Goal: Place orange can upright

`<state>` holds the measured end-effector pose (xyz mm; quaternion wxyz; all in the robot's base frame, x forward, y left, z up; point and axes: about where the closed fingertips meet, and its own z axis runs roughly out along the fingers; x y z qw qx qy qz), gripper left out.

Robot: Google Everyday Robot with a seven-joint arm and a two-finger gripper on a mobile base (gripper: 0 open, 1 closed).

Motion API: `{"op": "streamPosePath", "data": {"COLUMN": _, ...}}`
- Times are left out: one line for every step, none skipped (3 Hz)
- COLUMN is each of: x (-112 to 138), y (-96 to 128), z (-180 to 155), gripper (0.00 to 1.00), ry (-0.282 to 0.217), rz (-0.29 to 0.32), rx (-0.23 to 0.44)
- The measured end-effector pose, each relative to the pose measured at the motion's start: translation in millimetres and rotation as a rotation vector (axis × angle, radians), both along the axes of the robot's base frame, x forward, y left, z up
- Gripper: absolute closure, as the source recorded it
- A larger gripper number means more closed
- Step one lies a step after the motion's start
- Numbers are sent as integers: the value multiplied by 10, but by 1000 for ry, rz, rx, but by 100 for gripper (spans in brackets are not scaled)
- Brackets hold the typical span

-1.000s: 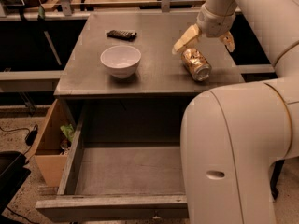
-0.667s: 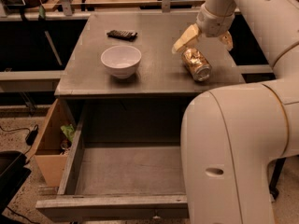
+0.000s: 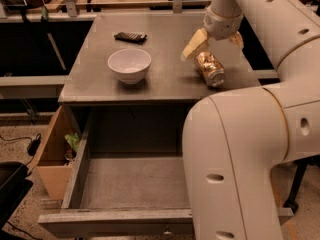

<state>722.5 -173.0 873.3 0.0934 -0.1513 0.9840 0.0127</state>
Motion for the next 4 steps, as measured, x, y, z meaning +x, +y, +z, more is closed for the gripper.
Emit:
{"op": "streamPosePath", "data": {"x": -76, "y": -3, "z": -20, "gripper": 0, "ry": 39, "rz": -16, "rx": -44}}
{"op": "streamPosePath", "data": {"x": -145, "y": -10, "z": -48, "gripper": 0, "ry": 62, "rz": -29, "rx": -32}}
{"op": "streamPosePath", "data": {"x": -184, "y": -34, "z": -90, "gripper": 0, "ry": 69, "rz": -20, "rx": 27}}
{"op": "streamPosePath", "data": {"x": -186, "y": -33, "z": -168, "gripper": 0, "ry": 74, "rz": 6, "rx": 100}}
